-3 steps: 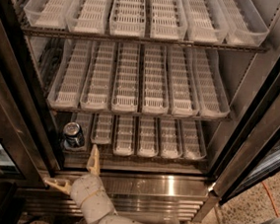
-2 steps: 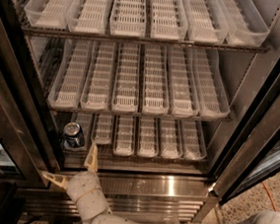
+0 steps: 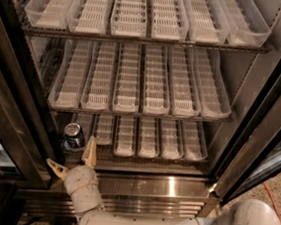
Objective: Pick pepsi can from bottom shelf of fridge
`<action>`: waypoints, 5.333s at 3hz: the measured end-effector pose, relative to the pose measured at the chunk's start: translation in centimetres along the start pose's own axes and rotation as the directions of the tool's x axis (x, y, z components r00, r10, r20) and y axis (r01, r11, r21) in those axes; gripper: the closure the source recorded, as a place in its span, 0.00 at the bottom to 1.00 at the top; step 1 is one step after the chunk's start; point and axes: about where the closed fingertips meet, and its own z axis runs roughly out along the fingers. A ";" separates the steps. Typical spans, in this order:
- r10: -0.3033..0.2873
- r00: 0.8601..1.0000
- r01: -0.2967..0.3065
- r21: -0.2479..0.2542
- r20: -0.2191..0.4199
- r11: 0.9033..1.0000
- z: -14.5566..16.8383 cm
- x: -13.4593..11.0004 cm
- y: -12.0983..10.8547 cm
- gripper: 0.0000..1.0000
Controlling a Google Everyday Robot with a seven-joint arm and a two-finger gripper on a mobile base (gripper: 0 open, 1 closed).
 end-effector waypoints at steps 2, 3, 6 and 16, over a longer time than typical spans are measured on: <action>-0.071 0.997 0.073 0.077 -0.035 0.994 0.6 1.2 -1.1 0.14; -0.072 0.996 0.077 0.094 -0.055 0.993 0.4 1.8 -1.3 0.19; -0.043 0.994 0.055 0.124 -0.101 0.991 1.5 3.7 -0.9 0.38; 0.142 0.985 -0.126 0.155 -0.097 0.980 8.2 5.8 -0.9 0.47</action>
Offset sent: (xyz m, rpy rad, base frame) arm 0.0154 -0.0190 -0.0123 -0.0770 -0.0237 -0.1432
